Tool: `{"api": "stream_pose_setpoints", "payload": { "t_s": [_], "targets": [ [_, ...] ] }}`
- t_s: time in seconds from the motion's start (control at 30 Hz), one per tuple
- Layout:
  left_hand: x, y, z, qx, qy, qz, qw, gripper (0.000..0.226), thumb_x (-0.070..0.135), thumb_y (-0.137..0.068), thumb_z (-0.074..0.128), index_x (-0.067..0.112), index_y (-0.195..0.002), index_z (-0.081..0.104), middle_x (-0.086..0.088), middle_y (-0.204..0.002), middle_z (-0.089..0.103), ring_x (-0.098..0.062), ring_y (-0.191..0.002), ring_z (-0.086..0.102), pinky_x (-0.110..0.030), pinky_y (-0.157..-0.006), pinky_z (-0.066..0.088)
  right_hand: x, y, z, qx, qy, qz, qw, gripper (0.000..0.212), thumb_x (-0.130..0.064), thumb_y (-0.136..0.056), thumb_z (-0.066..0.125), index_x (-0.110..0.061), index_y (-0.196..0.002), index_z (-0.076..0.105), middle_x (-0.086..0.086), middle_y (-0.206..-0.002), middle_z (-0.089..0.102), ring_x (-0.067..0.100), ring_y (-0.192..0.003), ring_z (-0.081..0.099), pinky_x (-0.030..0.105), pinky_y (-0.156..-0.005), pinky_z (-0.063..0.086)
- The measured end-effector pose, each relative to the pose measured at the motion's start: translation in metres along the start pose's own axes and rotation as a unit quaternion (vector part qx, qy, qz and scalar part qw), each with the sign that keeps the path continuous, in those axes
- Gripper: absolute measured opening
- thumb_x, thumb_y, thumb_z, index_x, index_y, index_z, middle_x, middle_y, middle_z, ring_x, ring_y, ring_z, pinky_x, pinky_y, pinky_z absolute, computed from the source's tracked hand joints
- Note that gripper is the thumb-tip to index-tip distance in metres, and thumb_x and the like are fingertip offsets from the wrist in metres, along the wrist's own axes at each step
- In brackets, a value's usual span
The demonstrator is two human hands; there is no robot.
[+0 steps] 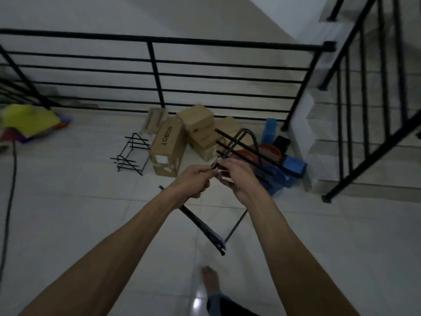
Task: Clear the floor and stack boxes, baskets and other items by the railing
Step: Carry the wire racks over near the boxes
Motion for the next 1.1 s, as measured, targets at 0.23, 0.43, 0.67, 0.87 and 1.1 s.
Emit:
{"api": "stream_pose_setpoints", "payload": {
  "t_s": [0.23, 0.43, 0.67, 0.87, 1.1],
  "targets": [
    [0.020, -0.097, -0.112, 0.108, 0.012, -0.003, 0.994, 0.029, 0.035, -0.102, 0.054, 0.016, -0.096, 0.074, 0.002, -0.060, 0.043, -0.010, -0.050, 0.032, -0.024, -0.045, 0.022, -0.063, -0.136, 0.082, -0.058, 0.057, 0.000, 0.997, 0.016, -0.020, -0.099, 0.058, -0.015, -0.086, 0.067, 0.000, -0.075, 0.069, 0.015, -0.074, 0.064, 0.033, -0.077, 0.051],
    [-0.001, -0.151, -0.216, 0.200, 0.069, 0.007, 0.977, 0.023, 0.034, -0.100, 0.056, 0.031, -0.098, 0.078, -0.002, -0.064, 0.046, -0.012, -0.052, 0.035, -0.026, -0.047, 0.023, -0.082, -0.235, 0.178, -0.109, 0.123, -0.004, 0.986, 0.015, -0.022, -0.099, 0.057, -0.017, -0.096, 0.071, 0.000, -0.089, 0.073, 0.014, -0.085, 0.069, 0.035, -0.081, 0.054],
    [-0.048, -0.220, -0.355, 0.256, 0.168, -0.031, 0.951, 0.021, 0.026, -0.101, 0.057, 0.016, -0.101, 0.075, 0.005, -0.053, 0.041, -0.010, -0.047, 0.030, -0.022, -0.044, 0.021, -0.082, -0.343, 0.308, -0.145, 0.190, -0.006, 0.971, 0.020, -0.026, -0.101, 0.056, -0.016, -0.110, 0.070, 0.000, -0.094, 0.070, 0.013, -0.082, 0.068, 0.024, -0.063, 0.053],
    [-0.074, -0.272, -0.480, 0.232, 0.200, -0.055, 0.950, 0.022, 0.022, -0.102, 0.056, 0.009, -0.104, 0.074, 0.001, -0.053, 0.038, -0.014, -0.049, 0.029, -0.019, -0.041, 0.022, -0.068, -0.412, 0.399, -0.100, 0.242, 0.036, 0.964, 0.022, -0.026, -0.100, 0.056, -0.010, -0.108, 0.068, 0.009, -0.095, 0.071, 0.014, -0.078, 0.065, 0.031, -0.067, 0.052],
    [-0.078, -0.343, -0.615, 0.216, 0.187, -0.055, 0.957, 0.021, 0.021, -0.102, 0.056, 0.011, -0.101, 0.074, 0.000, -0.056, 0.039, -0.012, -0.048, 0.030, -0.021, -0.042, 0.023, -0.036, -0.495, 0.470, -0.103, 0.366, 0.106, 0.919, 0.035, -0.038, -0.098, 0.057, -0.007, -0.113, 0.060, 0.002, -0.094, 0.056, 0.014, -0.080, 0.054, 0.029, -0.074, 0.048]
  ]
}}
Point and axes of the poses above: each hand's wrist, its own y-axis away from the middle knuckle, its own z-axis out of the palm, x = y × z, the point moved 2 cm from there along -y, towards the middle knuckle
